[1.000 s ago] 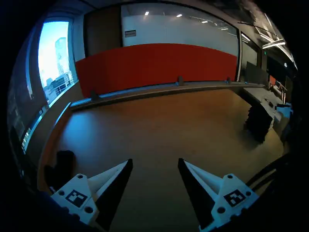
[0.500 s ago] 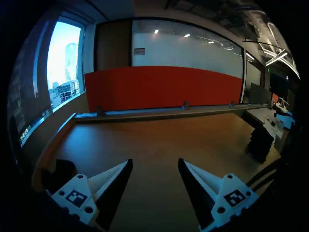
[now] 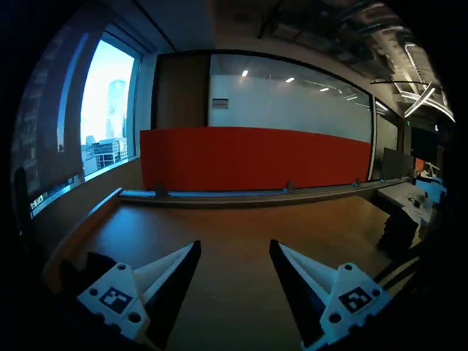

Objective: Fold towel

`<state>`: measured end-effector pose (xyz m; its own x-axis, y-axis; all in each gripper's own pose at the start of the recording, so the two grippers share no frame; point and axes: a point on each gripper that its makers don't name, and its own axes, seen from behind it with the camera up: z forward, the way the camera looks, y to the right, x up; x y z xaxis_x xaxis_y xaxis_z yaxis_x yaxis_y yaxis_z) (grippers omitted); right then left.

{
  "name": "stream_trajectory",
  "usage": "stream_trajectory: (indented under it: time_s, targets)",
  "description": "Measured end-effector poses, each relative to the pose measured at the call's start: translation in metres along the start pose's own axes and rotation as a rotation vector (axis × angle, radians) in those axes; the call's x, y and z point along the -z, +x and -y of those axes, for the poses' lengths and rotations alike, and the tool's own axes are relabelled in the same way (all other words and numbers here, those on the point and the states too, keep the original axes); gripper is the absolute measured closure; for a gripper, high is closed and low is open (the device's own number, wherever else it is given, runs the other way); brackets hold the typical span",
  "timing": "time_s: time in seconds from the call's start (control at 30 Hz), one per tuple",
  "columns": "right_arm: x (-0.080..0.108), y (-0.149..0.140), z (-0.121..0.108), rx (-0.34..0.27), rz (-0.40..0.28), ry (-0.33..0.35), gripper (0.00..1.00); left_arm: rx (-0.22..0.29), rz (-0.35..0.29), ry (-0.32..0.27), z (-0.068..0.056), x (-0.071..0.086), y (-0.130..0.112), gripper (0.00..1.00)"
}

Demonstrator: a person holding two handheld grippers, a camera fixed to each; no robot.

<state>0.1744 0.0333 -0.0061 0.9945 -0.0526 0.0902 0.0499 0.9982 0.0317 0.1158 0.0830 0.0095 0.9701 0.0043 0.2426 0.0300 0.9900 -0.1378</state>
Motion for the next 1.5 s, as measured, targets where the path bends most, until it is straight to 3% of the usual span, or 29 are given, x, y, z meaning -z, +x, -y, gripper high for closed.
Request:
stream_trajectory:
  time_s: [0.3,0.8,1.17,1.5]
  targets:
    - [0.001,-0.006,0.025,-0.003,-0.046,-0.016,0.00,-0.025,-0.052,-0.005,0.014,0.002,-0.013,0.13]
    - [-0.005,-0.054,0.041,0.005,-0.055,-0.044,0.00,-0.022,-0.109,0.003,0.025,-0.006,-0.048,0.14]
    - [-0.022,-0.080,0.068,0.023,-0.055,-0.003,0.00,-0.046,-0.126,0.035,0.036,-0.012,-0.071,0.14]
    - [-0.027,-0.081,0.079,0.039,-0.048,0.031,0.00,-0.046,-0.139,0.072,0.043,-0.021,-0.080,0.14]
